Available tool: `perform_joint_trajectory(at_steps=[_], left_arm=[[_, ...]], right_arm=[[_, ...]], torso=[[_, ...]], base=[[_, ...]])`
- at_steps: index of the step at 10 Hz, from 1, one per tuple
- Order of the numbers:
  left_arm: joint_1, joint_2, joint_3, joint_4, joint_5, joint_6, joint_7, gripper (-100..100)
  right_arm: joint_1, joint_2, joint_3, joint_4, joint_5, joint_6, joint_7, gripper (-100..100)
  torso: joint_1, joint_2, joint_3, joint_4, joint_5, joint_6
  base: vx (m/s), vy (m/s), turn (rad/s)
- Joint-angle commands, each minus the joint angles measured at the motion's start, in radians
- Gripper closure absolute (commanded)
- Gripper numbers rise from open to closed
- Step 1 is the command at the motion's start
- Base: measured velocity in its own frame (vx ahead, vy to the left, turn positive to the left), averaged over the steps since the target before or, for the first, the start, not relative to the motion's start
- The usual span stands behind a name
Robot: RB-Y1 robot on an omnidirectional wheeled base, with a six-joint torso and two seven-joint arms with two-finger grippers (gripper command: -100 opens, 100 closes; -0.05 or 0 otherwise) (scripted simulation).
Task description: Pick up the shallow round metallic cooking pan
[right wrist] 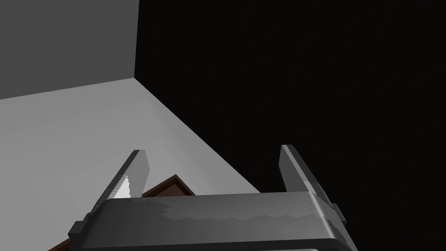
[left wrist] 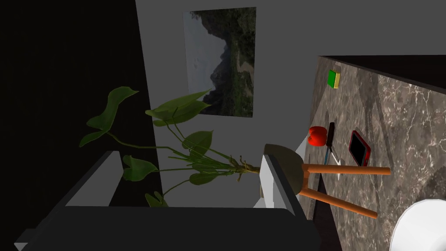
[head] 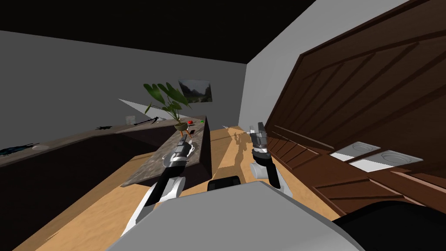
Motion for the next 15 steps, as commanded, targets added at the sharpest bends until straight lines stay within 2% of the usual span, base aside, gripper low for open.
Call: perform_joint_trajectory(at_steps=[1, 8, 9, 10, 11, 15], left_arm=[[-0.006, 0.003, 0.002, -0.005, -0.005, 0.042, 0.007, -100], [-0.025, 0.016, 0.006, -0.042, -0.045, 0.229, 0.051, -100], [-0.025, 0.016, 0.006, -0.042, -0.045, 0.242, 0.051, -100], [-0.029, 0.018, 0.007, -0.050, -0.054, 0.279, 0.062, -100], [-0.029, 0.018, 0.007, -0.050, -0.054, 0.289, 0.062, -100], [-0.037, 0.020, 0.008, -0.069, -0.080, 0.409, 0.091, -100]], right_arm=[[0.000, 0.000, 0.000, 0.000, 0.000, 0.000, 0.000, 0], [0.000, 0.000, 0.000, 0.000, 0.000, 0.000, 0.000, 0], [0.000, 0.000, 0.000, 0.000, 0.000, 0.000, 0.000, 0], [0.000, 0.000, 0.000, 0.000, 0.000, 0.000, 0.000, 0], [0.000, 0.000, 0.000, 0.000, 0.000, 0.000, 0.000, 0], [0.000, 0.000, 0.000, 0.000, 0.000, 0.000, 0.000, 0]], torso=[[0.000, 0.000, 0.000, 0.000, 0.000, 0.000], [0.001, 0.000, 0.000, 0.000, 0.000, 0.000], [0.000, 0.001, 0.001, 0.000, 0.000, 0.000], [0.001, 0.001, 0.000, 0.000, 0.000, 0.000], [0.001, 0.001, 0.000, 0.000, 0.000, 0.000], [0.002, 0.001, 0.001, 0.000, 0.001, 0.000]], base=[[-0.025, 0.005, -0.045], [-0.031, 0.006, -0.067], [-0.032, 0.011, -0.033], [-0.033, 0.013, -0.060], [-0.028, 0.012, -0.044], [-0.043, 0.026, -0.066]])
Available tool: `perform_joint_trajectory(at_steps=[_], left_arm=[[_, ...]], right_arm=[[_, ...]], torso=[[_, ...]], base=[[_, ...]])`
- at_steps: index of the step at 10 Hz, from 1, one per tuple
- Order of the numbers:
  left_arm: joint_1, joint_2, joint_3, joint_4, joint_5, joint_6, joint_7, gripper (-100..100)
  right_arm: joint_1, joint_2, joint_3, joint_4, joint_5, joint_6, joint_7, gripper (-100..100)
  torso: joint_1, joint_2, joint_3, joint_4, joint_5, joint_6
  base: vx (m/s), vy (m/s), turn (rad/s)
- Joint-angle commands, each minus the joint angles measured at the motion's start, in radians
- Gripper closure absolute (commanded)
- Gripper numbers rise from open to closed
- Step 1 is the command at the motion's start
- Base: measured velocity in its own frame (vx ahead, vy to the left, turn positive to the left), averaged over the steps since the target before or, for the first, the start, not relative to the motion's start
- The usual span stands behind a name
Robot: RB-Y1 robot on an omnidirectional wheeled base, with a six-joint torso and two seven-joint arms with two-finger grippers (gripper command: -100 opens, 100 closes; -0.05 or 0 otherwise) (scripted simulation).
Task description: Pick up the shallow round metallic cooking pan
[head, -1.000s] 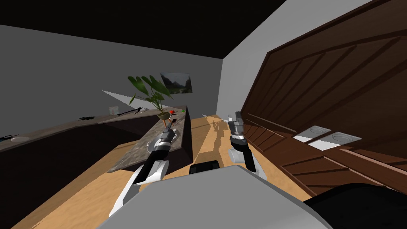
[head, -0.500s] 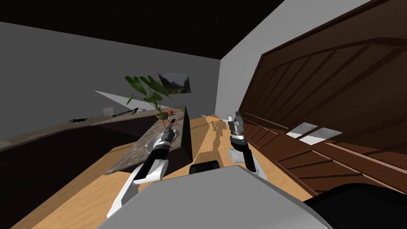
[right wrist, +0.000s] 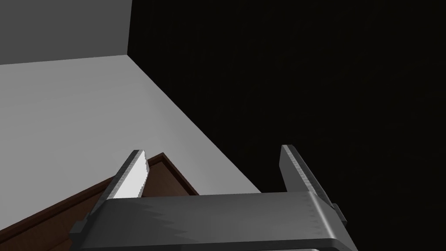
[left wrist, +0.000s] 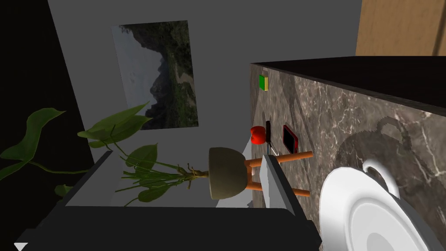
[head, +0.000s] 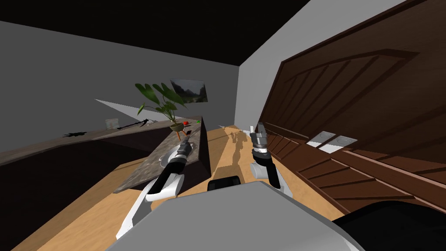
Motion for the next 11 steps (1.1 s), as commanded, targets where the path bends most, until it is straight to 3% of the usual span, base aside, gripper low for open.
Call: perform_joint_trajectory(at_steps=[1, 7, 11], left_arm=[[0.000, 0.000, 0.000, -0.008, -0.004, 0.033, 0.005, -100], [-0.004, -0.005, -0.001, -0.024, -0.035, 0.206, 0.043, -100], [-0.002, -0.009, -0.001, -0.025, -0.043, 0.288, 0.055, -100]], right_arm=[[0.000, 0.000, 0.000, 0.000, 0.000, 0.000, 0.000, 0], [0.000, 0.000, 0.000, 0.000, 0.000, 0.000, 0.000, 0], [0.000, 0.000, 0.000, 0.000, 0.000, 0.000, 0.000, 0]], torso=[[0.000, 0.000, 0.000, 0.000, 0.000, 0.000], [0.002, 0.000, 0.000, 0.000, 0.000, 0.000], [0.004, 0.000, 0.000, 0.000, 0.001, 0.000]], base=[[-0.028, 0.021, -0.035], [-0.045, 0.045, -0.070], [-0.038, 0.066, -0.049]])
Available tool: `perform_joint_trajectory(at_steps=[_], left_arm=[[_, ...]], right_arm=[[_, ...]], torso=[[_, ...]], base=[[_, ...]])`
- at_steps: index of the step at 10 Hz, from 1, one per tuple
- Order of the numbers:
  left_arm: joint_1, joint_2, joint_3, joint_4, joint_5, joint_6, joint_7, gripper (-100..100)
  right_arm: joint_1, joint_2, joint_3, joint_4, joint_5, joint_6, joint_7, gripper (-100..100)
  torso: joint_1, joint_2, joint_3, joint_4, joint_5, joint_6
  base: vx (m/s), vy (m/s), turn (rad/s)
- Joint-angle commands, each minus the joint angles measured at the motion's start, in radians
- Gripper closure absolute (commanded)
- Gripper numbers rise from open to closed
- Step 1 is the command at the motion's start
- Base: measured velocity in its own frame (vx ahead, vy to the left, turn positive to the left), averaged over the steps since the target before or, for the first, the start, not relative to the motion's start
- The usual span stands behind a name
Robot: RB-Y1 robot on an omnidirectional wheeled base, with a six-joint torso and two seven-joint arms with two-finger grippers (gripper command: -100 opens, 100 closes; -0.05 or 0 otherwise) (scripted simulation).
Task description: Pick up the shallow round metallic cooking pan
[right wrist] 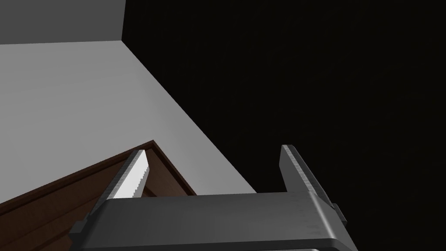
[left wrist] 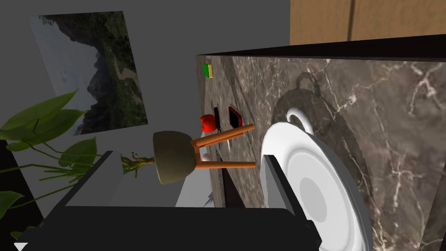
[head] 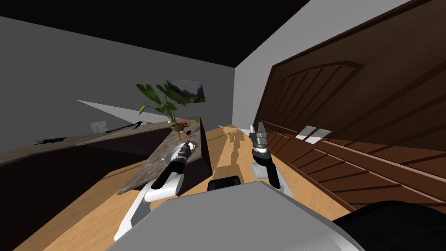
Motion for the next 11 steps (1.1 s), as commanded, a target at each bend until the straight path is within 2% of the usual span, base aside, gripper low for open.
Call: perform_joint_trajectory(at_steps=[1, 3, 7, 8, 9, 10, 11], left_arm=[[0.003, -0.006, -0.002, 0.000, -0.006, 0.048, 0.006, -100], [0.004, -0.008, -0.003, 0.000, -0.009, 0.086, 0.010, -100], [0.011, -0.017, -0.003, 0.006, -0.013, 0.204, 0.021, -100], [0.011, -0.017, -0.003, 0.006, -0.013, 0.205, 0.021, -100], [0.013, -0.020, -0.003, 0.008, -0.013, 0.242, 0.024, -100], [0.013, -0.020, -0.003, 0.008, -0.013, 0.245, 0.024, -100], [0.016, -0.023, -0.003, 0.011, -0.013, 0.284, 0.027, -100]], right_arm=[[0.000, 0.000, 0.000, 0.000, 0.000, 0.000, 0.000, 0], [0.000, 0.000, 0.000, 0.000, 0.000, 0.000, 0.000, 0], [0.000, 0.000, 0.000, 0.000, 0.000, 0.000, 0.000, 0], [0.000, 0.000, 0.000, 0.000, 0.000, 0.000, 0.000, 0], [0.000, 0.000, 0.000, 0.000, 0.000, 0.000, 0.000, 0], [0.000, 0.000, 0.000, 0.000, 0.000, 0.000, 0.000, 0], [0.000, 0.000, 0.000, 0.000, 0.000, 0.000, 0.000, 0]], torso=[[0.000, 0.000, 0.000, 0.000, 0.000, 0.000], [0.002, 0.000, 0.000, 0.000, 0.000, 0.000], [0.002, -0.001, -0.001, 0.000, 0.001, 0.000], [0.001, -0.002, -0.001, 0.000, 0.000, 0.000], [0.000, -0.002, -0.001, 0.000, 0.000, 0.000], [0.001, -0.002, -0.001, 0.000, 0.000, 0.000], [0.000, -0.001, -0.001, 0.000, 0.000, 0.000]], base=[[-0.019, 0.060, -0.037], [-0.028, 0.087, -0.066], [-0.016, 0.090, -0.056], [-0.012, 0.066, -0.028], [-0.020, 0.076, -0.060], [-0.019, 0.068, -0.037], [-0.014, 0.087, -0.052]])
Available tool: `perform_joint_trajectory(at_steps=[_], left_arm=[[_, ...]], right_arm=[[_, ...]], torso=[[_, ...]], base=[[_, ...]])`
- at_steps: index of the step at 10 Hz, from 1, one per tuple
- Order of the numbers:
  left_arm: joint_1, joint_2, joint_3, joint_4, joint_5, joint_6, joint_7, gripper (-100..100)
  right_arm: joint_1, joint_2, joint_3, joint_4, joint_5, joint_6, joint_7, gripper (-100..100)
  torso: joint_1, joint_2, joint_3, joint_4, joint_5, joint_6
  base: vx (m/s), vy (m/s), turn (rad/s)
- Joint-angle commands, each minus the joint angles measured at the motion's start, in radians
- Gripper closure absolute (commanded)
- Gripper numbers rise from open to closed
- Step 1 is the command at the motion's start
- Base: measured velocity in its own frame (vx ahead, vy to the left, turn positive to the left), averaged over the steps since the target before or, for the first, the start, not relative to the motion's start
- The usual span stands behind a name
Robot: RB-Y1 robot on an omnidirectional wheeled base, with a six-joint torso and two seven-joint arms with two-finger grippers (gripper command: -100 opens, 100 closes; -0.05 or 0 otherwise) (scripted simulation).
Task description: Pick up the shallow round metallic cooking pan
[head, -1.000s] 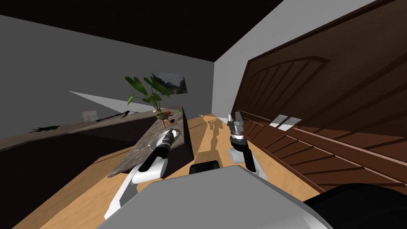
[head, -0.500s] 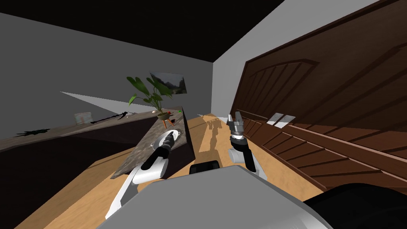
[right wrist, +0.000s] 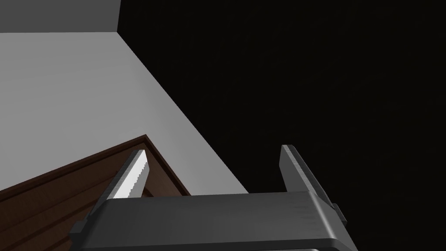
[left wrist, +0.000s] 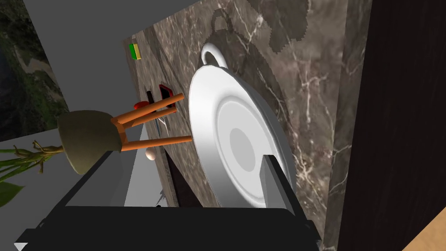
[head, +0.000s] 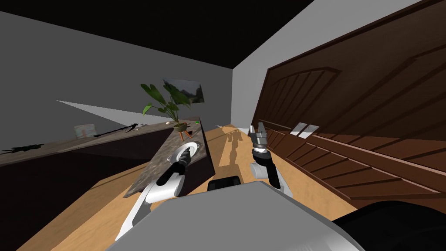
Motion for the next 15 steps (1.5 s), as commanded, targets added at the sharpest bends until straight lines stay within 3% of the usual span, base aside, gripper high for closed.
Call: perform_joint_trajectory(at_steps=[1, 6, 7, 10, 13, 14, 15], left_arm=[[-0.004, 0.002, 0.003, 0.001, 0.004, 0.029, 0.001, -100], [0.005, -0.026, 0.003, 0.011, 0.007, 0.169, 0.008, -100], [0.005, -0.026, 0.003, 0.011, 0.007, 0.175, 0.008, -100], [0.010, -0.074, 0.004, 0.017, 0.010, 0.256, 0.010, -100], [0.012, -0.141, 0.005, 0.021, 0.013, 0.299, 0.010, -100], [0.013, -0.155, 0.005, 0.022, 0.013, 0.304, 0.010, -100], [0.015, -0.145, 0.003, 0.020, 0.012, 0.299, 0.010, -100]], right_arm=[[0.000, 0.000, 0.000, 0.000, 0.000, 0.000, 0.000, 0], [0.000, 0.000, 0.000, 0.000, 0.000, 0.000, 0.000, 0], [0.000, 0.000, 0.000, 0.000, 0.000, 0.000, 0.000, 0], [0.000, 0.000, 0.000, 0.000, 0.000, 0.000, 0.000, 0], [0.000, 0.000, 0.000, 0.000, 0.000, 0.000, 0.000, 0], [0.000, 0.000, 0.000, 0.000, 0.000, 0.000, 0.000, 0], [0.000, 0.000, 0.000, 0.000, 0.000, 0.000, 0.000, 0]], torso=[[0.000, 0.000, 0.000, 0.000, 0.000, 0.000], [0.001, -0.001, -0.001, 0.000, 0.000, 0.000], [0.003, -0.001, -0.001, 0.000, 0.001, 0.000], [0.000, -0.001, -0.001, 0.000, 0.000, 0.000], [0.000, -0.002, -0.001, 0.000, 0.000, 0.000], [-0.002, -0.001, -0.001, 0.000, 0.000, 0.000], [-0.003, -0.001, -0.001, 0.000, 0.000, 0.000]], base=[[-0.009, 0.074, -0.031], [-0.010, 0.104, -0.060], [-0.010, 0.088, -0.033], [0.001, 0.091, -0.054], [-0.003, 0.083, -0.033], [-0.005, 0.044, -0.012], [-0.001, 0.016, -0.003]])
